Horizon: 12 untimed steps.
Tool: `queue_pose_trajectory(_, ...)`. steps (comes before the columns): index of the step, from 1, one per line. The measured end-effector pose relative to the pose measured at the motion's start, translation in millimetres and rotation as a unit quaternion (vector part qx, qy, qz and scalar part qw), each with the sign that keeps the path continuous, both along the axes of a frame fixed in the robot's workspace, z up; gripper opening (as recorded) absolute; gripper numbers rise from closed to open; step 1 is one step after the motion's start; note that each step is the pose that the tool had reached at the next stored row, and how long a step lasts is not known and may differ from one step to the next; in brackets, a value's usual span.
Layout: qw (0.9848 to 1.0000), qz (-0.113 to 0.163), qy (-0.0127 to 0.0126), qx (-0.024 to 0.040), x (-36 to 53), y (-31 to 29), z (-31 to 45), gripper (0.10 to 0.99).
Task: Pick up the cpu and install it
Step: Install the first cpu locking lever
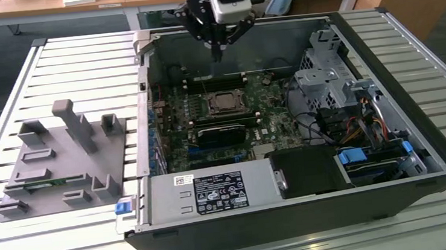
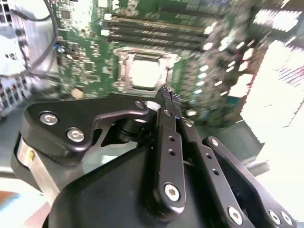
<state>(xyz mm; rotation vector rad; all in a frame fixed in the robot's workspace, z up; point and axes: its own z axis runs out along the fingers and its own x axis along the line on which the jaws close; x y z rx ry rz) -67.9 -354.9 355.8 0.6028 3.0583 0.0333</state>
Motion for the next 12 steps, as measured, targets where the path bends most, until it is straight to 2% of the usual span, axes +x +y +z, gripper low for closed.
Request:
queue_pose_trajectory(2,0.9995,0.033,-0.0005,0.0019,-10.9,-9.6,8.4,0.122)
queue_pose_trajectory(6,0.9962,0.087,-0.0018,0.0048,-29.4,-24.9,21.8,0.122)
queue_pose_trajectory(12,0.9903,0.139,-0.0037,0.0077,-47.8,-39.3,33.7,0.122)
